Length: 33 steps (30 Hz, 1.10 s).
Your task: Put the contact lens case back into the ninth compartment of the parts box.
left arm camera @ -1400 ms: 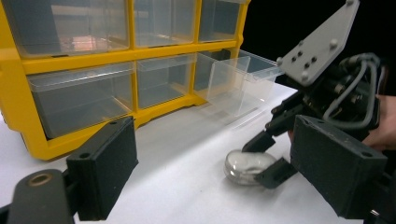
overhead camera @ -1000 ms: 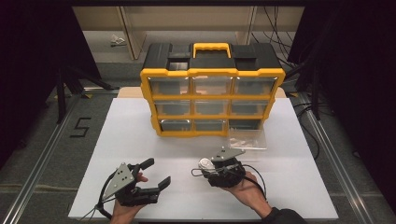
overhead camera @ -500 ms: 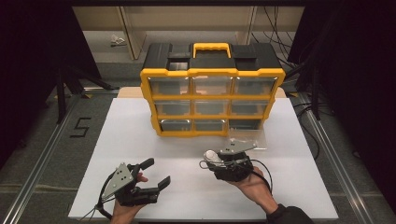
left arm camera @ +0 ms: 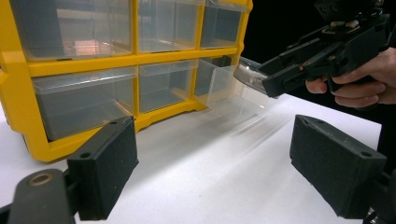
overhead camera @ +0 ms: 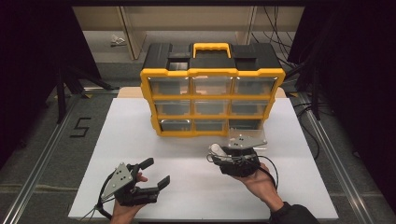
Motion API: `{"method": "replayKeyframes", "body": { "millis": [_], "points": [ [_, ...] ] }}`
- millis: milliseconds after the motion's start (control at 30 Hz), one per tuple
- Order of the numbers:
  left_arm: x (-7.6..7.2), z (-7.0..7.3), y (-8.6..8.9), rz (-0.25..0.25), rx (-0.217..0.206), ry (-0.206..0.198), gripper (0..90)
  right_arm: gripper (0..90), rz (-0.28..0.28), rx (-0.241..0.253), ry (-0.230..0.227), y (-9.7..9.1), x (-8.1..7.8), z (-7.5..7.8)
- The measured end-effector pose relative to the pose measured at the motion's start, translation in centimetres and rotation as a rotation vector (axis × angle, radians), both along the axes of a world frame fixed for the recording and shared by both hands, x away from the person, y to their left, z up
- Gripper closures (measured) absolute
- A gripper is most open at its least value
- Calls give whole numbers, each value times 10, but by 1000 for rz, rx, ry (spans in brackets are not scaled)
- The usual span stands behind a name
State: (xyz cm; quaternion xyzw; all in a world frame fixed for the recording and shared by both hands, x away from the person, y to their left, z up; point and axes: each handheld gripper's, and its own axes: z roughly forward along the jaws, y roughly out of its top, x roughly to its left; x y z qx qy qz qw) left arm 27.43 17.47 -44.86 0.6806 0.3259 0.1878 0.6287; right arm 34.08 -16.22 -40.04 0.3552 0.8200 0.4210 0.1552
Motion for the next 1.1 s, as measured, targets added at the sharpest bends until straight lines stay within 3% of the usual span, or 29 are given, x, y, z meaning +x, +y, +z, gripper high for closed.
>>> {"method": "replayKeyframes", "body": {
  "millis": [1100],
  "points": [
    [0,0,0,0,1,-1,148,496,-105,85,-54,-40,11,22]
  ]
}}
